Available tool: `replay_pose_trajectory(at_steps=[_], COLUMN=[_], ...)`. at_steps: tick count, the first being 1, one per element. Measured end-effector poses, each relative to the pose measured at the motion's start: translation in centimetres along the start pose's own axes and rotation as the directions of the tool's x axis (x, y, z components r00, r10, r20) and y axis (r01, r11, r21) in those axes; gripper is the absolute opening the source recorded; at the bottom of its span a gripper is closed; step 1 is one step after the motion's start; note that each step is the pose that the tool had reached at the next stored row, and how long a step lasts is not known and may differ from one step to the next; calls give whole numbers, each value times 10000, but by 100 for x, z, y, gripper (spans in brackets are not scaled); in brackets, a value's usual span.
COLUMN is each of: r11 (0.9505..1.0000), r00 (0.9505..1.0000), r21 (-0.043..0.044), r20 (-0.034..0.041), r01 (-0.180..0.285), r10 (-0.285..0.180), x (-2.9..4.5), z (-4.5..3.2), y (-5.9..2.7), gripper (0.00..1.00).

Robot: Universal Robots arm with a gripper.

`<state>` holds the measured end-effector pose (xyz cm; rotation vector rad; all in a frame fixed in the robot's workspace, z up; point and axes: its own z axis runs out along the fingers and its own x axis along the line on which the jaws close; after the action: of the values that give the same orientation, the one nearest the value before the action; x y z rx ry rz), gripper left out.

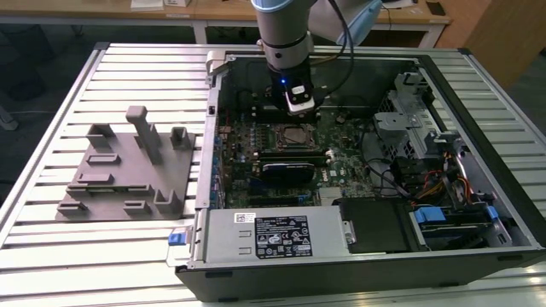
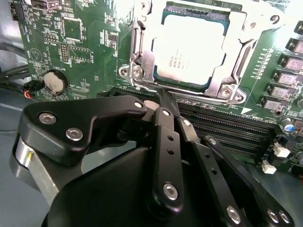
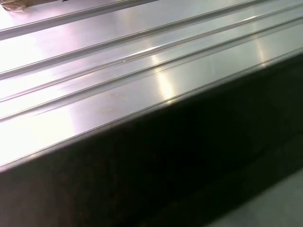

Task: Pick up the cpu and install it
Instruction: 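Install the first cpu locking lever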

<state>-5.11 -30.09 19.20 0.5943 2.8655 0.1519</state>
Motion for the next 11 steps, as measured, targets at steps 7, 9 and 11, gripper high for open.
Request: replay_pose_trajectory(at_steps=[7,9,11], r11=[10000,10000,10000], r00=[10000,10000,10000], r21=[10,10,9], r20=[3,2,3], r01=[-18,-20,-18], r10=[18,20,18], x=[1,-5,-25], z=[5,7,12], y=[-2,1,9], gripper=[11,11,11])
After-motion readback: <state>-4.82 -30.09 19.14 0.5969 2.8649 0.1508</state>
